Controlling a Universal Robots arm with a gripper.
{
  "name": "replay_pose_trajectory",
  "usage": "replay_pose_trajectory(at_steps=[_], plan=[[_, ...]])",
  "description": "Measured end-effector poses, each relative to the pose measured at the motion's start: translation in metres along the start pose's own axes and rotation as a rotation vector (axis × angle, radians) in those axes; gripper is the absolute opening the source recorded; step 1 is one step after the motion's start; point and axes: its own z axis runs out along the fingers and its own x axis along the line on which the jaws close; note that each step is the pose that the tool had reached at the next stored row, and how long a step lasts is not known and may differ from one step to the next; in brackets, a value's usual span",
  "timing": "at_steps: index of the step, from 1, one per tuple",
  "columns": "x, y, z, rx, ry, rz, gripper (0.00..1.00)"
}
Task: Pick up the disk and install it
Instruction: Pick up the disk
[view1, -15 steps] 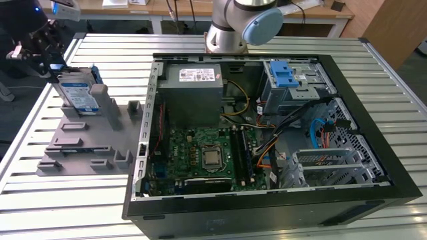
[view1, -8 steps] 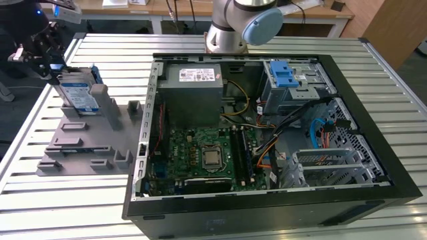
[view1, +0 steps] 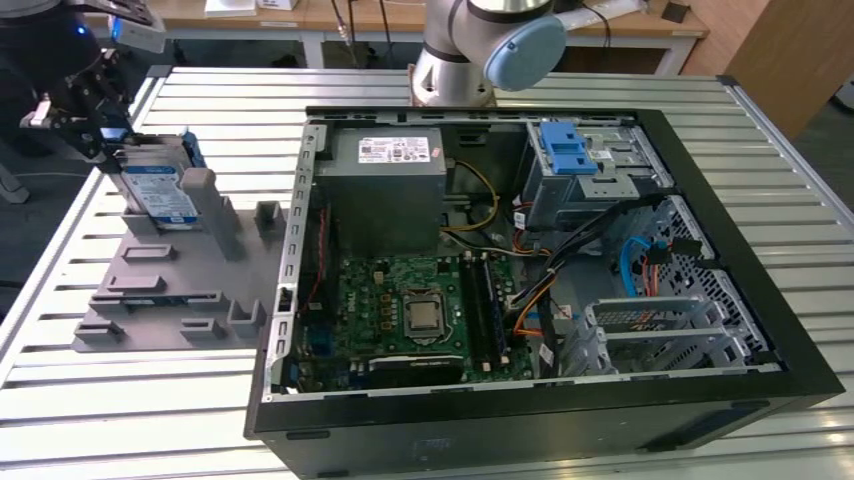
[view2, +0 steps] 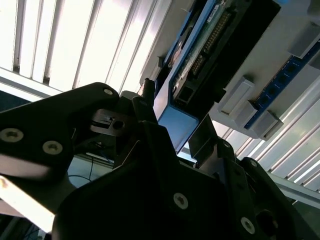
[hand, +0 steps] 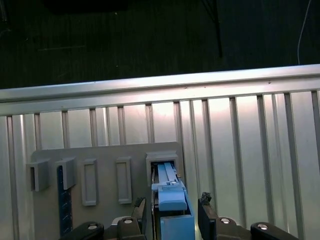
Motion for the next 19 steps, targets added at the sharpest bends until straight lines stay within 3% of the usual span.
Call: replay_pose_trajectory(at_steps=[19], plan=[[0.0000, 0.0000, 0.0028, 0.0006, 0.0012, -0.004, 0.37]])
